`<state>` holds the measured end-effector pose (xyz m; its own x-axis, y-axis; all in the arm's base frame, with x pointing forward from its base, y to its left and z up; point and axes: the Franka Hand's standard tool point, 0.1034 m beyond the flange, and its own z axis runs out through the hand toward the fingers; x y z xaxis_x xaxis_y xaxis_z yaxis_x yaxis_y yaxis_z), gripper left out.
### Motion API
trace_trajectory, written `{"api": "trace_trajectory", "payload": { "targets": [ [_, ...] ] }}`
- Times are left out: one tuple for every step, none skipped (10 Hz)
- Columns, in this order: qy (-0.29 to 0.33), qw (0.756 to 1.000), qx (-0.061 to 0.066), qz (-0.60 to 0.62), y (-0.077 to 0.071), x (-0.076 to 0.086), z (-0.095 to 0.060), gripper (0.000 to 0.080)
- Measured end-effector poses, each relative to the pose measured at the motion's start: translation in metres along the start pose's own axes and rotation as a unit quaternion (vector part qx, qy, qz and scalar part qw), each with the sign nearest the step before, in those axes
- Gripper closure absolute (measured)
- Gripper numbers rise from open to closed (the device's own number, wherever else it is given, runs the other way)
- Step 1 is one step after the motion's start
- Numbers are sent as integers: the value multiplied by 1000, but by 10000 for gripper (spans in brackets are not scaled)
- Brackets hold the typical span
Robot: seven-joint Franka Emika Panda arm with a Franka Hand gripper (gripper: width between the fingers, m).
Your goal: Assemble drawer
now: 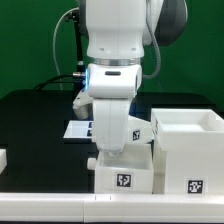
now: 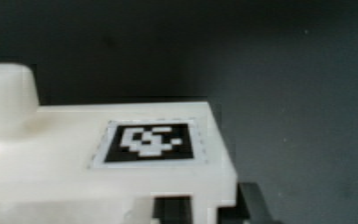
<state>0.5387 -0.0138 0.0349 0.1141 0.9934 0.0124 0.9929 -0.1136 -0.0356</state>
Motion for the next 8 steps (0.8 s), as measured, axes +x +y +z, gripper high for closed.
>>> {"api": "trace_trajectory", "payload": {
  "targets": [
    [1, 1000, 0, -3, 0, 3, 0, 761],
    [1, 1000, 2, -3, 0, 4, 0, 761],
    [1, 1000, 2, -3, 2, 4, 0, 761],
    [1, 1000, 4, -2, 4, 4, 1, 761],
    [1, 1000, 3, -2, 8, 4, 3, 761],
    [2, 1000, 3, 0, 13, 5, 4, 761],
    [3, 1000, 1, 0, 17, 8, 6, 761],
    [4, 1000, 3, 2, 18, 12, 8, 761]
  ]
}}
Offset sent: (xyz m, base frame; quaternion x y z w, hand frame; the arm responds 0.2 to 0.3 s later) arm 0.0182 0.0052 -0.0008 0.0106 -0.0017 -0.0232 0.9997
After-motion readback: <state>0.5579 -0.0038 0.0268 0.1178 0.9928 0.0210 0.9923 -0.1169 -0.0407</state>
